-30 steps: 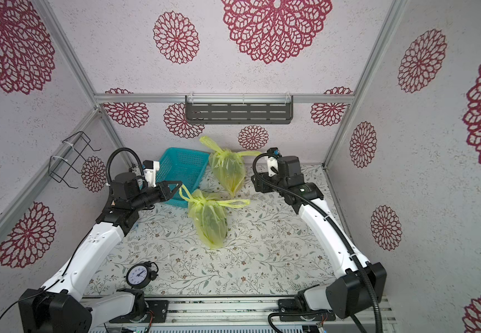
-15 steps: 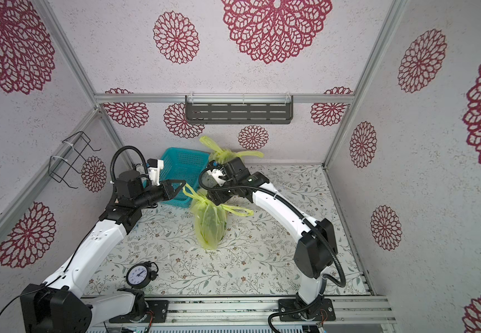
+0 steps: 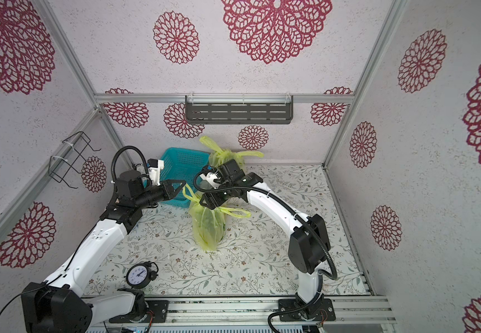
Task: Place the pineapple into a plastic bag & tie a knot
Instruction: Move the plastic bag to the center of the board.
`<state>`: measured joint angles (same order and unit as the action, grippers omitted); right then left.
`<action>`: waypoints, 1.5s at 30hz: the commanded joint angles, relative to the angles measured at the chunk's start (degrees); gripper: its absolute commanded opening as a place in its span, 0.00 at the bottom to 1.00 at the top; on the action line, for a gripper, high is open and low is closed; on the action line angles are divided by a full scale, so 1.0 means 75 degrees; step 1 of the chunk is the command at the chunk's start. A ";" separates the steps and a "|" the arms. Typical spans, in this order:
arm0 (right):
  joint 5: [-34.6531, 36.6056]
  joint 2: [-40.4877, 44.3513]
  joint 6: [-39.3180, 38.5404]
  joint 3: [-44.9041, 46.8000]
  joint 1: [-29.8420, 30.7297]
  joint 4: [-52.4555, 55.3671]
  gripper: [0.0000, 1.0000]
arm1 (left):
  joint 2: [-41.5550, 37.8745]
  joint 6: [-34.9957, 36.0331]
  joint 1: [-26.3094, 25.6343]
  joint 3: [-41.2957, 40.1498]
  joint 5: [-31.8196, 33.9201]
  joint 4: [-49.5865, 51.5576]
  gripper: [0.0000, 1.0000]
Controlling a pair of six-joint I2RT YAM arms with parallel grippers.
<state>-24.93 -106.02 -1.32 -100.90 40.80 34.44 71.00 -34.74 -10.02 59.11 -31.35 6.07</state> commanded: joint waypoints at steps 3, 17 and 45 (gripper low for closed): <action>-0.0605 0.0369 0.0060 0.0120 0.0033 0.0059 0.81 | 0.0055 0.0039 -0.0035 0.0203 0.0108 -0.0270 0.00; 0.0222 0.0427 0.0285 0.0400 0.0022 0.0005 0.00 | -0.0184 0.0119 -0.0023 0.0274 0.0408 -0.0058 0.05; 0.1760 0.1762 0.0613 0.0662 -0.4145 -0.0553 0.00 | -0.1484 0.0694 0.0422 -0.0524 0.3224 0.0952 0.97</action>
<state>-9.80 -90.72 5.72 -88.09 11.70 38.87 59.68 -30.68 -7.33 55.31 -8.60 11.92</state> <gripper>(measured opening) 0.070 0.974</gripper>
